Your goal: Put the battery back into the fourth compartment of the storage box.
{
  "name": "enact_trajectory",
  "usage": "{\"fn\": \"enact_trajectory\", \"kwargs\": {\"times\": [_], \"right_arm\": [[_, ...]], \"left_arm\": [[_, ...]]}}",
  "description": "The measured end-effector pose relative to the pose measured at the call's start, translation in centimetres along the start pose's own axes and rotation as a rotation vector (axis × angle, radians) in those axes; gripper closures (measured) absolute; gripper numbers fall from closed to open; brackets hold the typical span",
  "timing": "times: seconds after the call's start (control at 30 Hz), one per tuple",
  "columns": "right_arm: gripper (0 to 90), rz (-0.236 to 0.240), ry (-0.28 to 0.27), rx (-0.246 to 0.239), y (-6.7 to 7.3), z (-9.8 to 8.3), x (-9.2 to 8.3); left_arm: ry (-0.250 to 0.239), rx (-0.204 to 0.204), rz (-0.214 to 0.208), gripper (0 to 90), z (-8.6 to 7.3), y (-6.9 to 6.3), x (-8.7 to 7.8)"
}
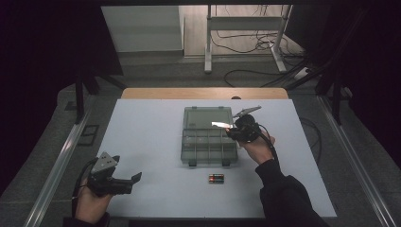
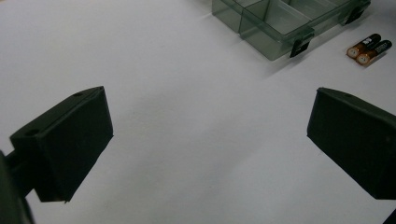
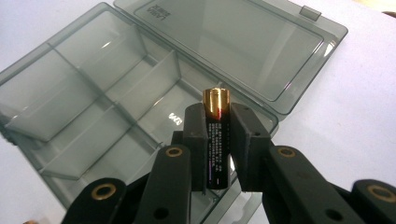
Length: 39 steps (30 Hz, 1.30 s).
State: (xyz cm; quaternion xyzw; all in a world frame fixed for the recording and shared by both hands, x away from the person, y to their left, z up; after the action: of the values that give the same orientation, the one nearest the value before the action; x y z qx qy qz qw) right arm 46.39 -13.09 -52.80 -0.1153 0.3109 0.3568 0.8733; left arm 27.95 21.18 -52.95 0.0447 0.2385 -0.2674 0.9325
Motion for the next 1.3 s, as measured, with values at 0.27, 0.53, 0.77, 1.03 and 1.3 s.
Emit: {"fn": "enact_trajectory", "kwargs": {"times": [0.27, 0.53, 0.77, 1.03, 1.3], "right_arm": [[75.4, -0.022, 0.013, -0.006, -0.4, -0.4, 1.1], [61.1, -0.028, -0.009, 0.015, -0.6, -0.1, 0.6], [42.5, -0.004, -0.013, 0.004, -0.2, -0.1, -0.1], [26.2, 0.027, -0.009, 0.009, 0.4, -0.1, -1.0], [8.2, 0.025, -0.001, 0.004, 0.3, -0.3, -1.8]], "left_arm": [[0.003, -0.004, 0.001, 0.4, 0.0, 0.0, 0.0], [0.010, -0.003, 0.004, 0.2, -0.1, 0.0, -0.1], [0.013, -0.002, 0.003, 0.2, -0.1, 0.0, -0.1], [0.015, 0.001, 0.001, 0.2, -0.1, -0.1, 0.0], [0.018, 0.004, 0.000, 0.2, -0.2, -0.1, 0.0]]}}
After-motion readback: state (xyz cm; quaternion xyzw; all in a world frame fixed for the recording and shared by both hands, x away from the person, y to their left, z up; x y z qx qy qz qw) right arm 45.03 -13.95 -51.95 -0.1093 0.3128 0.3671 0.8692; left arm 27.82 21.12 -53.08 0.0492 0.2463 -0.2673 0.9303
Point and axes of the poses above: each handheld gripper's, and its own axes: x roughly forward along the jaws, z roughly out of its top, y roughly to its left, the point moved 9 cm from there along x, roughly forward along the jaws, and after that the axes turned 11 degrees about -y, right-handed, at the moved point
